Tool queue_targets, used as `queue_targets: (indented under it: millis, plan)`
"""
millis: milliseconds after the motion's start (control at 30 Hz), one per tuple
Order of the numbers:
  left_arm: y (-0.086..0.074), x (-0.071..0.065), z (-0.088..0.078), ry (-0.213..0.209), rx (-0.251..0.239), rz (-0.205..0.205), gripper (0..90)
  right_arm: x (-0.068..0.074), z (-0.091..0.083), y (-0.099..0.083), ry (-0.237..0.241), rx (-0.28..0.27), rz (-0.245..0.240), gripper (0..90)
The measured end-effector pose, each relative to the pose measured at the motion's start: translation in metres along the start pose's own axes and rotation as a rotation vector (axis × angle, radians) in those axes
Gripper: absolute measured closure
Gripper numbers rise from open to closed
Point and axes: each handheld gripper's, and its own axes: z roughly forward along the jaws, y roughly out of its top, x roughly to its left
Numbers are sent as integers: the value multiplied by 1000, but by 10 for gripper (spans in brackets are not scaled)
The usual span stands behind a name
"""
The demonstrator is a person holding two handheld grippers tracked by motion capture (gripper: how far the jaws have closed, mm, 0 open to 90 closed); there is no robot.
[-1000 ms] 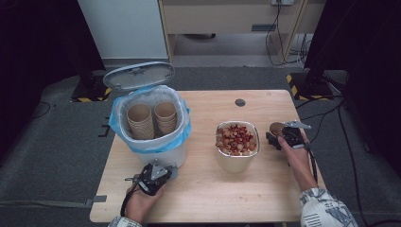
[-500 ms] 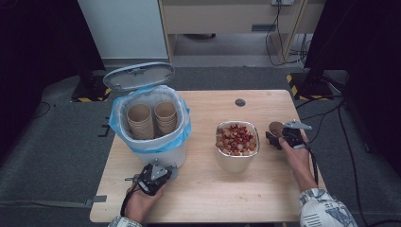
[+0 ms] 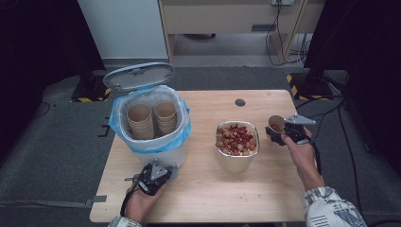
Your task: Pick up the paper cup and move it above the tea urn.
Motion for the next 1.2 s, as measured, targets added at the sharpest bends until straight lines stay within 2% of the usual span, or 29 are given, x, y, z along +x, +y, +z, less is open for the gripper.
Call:
queue_targets:
  millis: [567, 867, 1200]
  plan:
    - [0, -1, 0, 2, 3, 3, 900, 9, -22, 39, 32, -5, -102, 295]
    - [0, -1, 0, 3, 2, 0, 900, 8, -31, 56, 20, -12, -144, 295]
    - [0, -1, 0, 3, 2, 3, 900, 11, -31, 72, 2, -26, -190, 295]
